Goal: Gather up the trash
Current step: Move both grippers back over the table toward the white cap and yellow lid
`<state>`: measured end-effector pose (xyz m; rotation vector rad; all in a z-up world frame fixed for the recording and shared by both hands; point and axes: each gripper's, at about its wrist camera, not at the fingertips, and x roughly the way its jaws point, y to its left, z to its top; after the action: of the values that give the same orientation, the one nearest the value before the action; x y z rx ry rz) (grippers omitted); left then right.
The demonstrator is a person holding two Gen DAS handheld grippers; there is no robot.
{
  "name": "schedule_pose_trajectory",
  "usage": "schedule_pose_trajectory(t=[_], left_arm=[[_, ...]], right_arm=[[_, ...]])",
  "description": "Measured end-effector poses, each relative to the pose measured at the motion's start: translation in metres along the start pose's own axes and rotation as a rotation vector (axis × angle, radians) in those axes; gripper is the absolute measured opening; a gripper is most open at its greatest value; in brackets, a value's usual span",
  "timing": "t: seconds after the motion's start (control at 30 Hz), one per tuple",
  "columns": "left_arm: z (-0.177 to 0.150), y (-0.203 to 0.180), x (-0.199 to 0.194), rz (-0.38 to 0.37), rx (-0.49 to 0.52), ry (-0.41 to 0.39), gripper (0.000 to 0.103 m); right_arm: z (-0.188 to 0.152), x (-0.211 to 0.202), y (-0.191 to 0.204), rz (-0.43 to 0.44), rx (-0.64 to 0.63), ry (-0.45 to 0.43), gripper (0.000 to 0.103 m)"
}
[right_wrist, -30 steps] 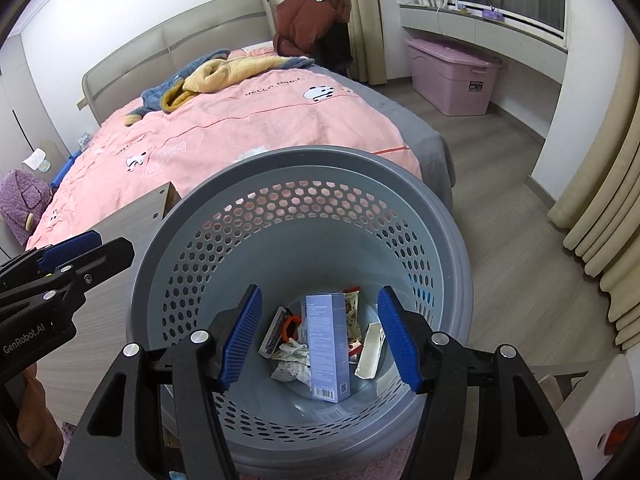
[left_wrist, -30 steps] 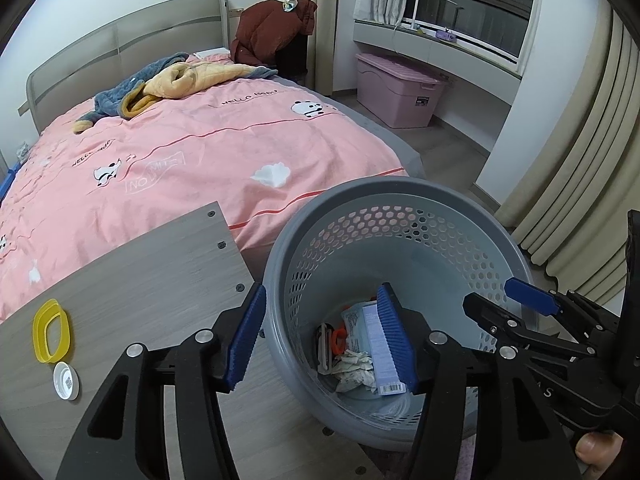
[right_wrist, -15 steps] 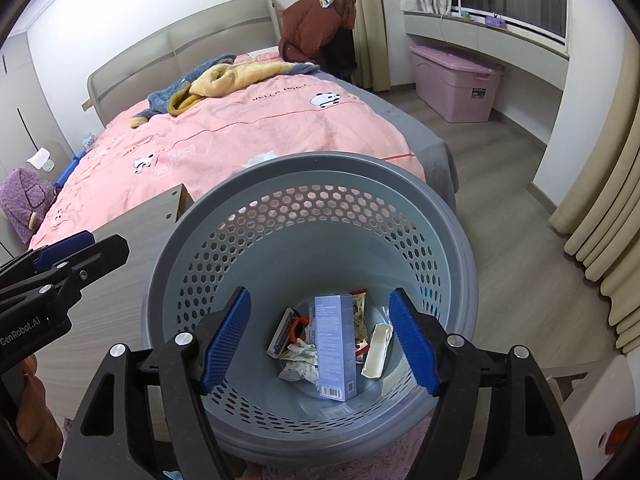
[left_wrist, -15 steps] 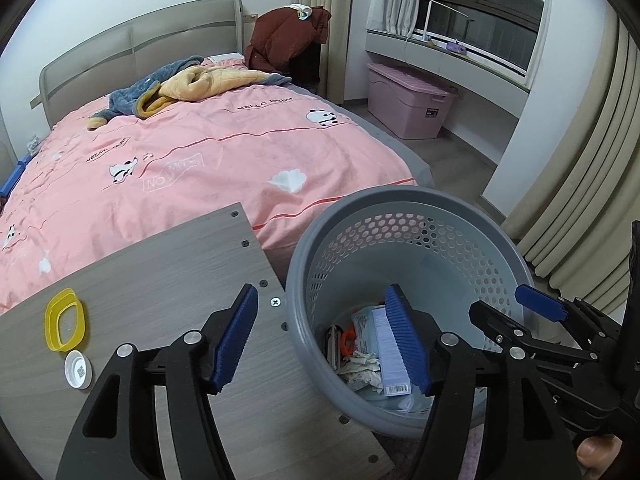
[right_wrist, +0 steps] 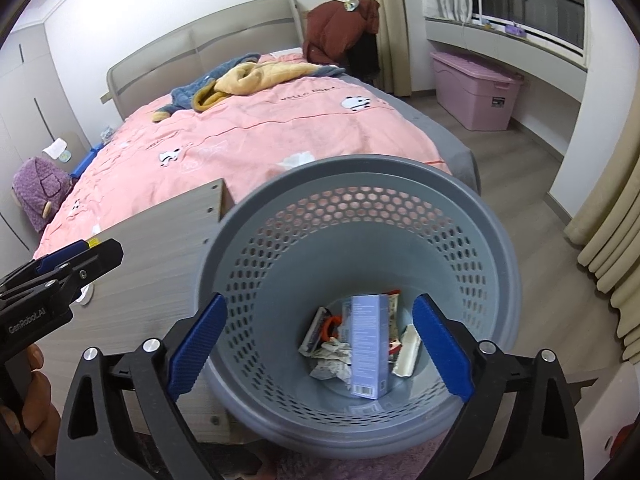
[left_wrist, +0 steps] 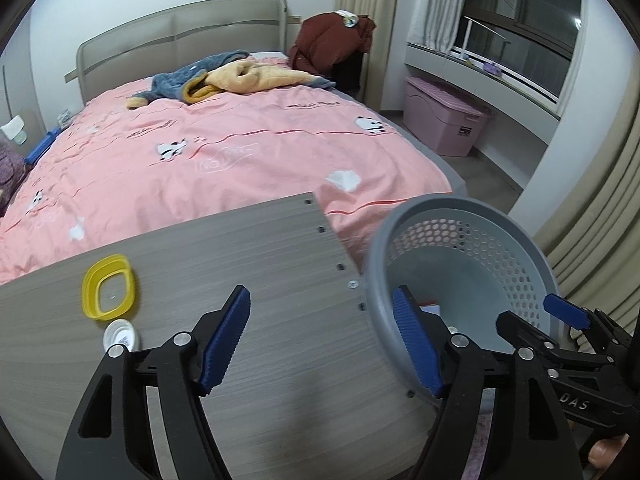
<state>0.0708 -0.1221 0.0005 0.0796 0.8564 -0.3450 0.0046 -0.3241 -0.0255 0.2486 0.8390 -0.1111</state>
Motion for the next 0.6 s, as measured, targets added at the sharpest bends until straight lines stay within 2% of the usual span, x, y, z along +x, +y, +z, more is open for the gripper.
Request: schedule_pose_trajectory(t=[0.37,0.6], left_arm=[[-0.021,0.091,-0.016,0.121,-0.124,-0.013,0.071],[-0.039,0.161,-0.032,0.229,-0.214,-0.028,0.071]], right_arm=[[0.009,0.006,0.069,0.07,-0.117,-0.001,0.096],[0.013,0.021,0.141,0.139,-0.25,0.0,0.096]])
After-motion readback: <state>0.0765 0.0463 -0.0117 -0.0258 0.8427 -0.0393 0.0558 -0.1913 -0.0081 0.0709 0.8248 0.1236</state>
